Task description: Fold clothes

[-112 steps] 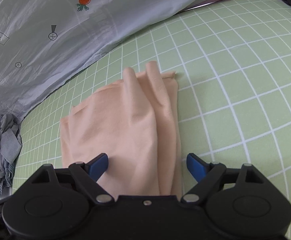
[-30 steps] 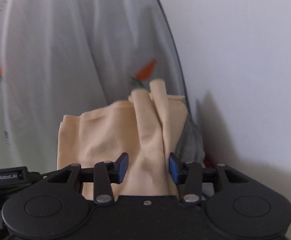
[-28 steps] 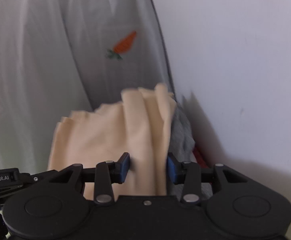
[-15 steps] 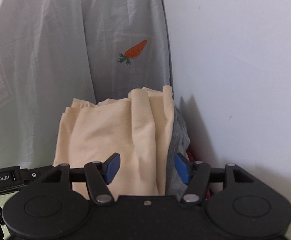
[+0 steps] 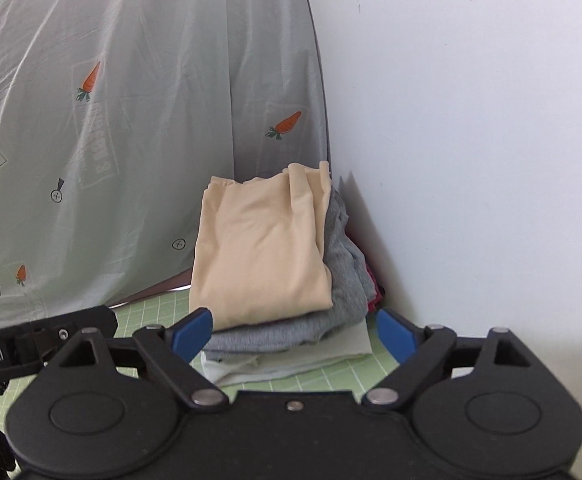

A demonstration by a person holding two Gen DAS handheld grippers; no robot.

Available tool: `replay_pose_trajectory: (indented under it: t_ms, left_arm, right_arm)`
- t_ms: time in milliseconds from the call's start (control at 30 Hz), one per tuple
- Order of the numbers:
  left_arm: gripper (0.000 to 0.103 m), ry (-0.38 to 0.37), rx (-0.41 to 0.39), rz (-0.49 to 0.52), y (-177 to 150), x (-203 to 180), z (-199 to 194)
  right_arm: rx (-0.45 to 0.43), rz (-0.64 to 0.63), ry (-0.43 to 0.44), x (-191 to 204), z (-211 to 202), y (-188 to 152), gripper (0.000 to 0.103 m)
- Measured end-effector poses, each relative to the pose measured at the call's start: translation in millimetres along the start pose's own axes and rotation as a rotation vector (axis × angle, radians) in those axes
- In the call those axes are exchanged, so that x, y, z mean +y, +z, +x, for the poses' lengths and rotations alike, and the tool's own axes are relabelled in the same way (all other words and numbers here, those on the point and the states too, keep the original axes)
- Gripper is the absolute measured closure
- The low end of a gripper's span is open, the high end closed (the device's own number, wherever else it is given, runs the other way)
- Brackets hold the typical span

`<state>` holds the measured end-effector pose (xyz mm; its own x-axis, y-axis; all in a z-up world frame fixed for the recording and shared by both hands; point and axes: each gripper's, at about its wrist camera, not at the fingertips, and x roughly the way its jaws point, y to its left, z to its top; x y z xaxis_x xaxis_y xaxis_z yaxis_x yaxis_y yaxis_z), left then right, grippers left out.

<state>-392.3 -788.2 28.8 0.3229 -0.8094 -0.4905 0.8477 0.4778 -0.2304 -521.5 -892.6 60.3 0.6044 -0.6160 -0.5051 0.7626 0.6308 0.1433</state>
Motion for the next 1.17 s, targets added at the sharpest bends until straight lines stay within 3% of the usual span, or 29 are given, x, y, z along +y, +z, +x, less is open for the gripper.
replay_pose_trajectory:
  t_ms: [167,567,1167]
  left_arm:
    - [0.0,0.054,0.037,0.032,-33,-11,-32]
    - [0.0,0.07,0.07,0.061,-81,-11,-80]
    - [0.0,0.063,0.059,0.074,-94,-11,-105]
  right_arm:
    - [0.018,-0.002,-0.043,2,-43,-28,0.001]
    - [0.061,-0.033,-0.066,6,-96,-77,0.001]
    - [0.047,-0.024,-0.066,13,-120,-91,0.001]
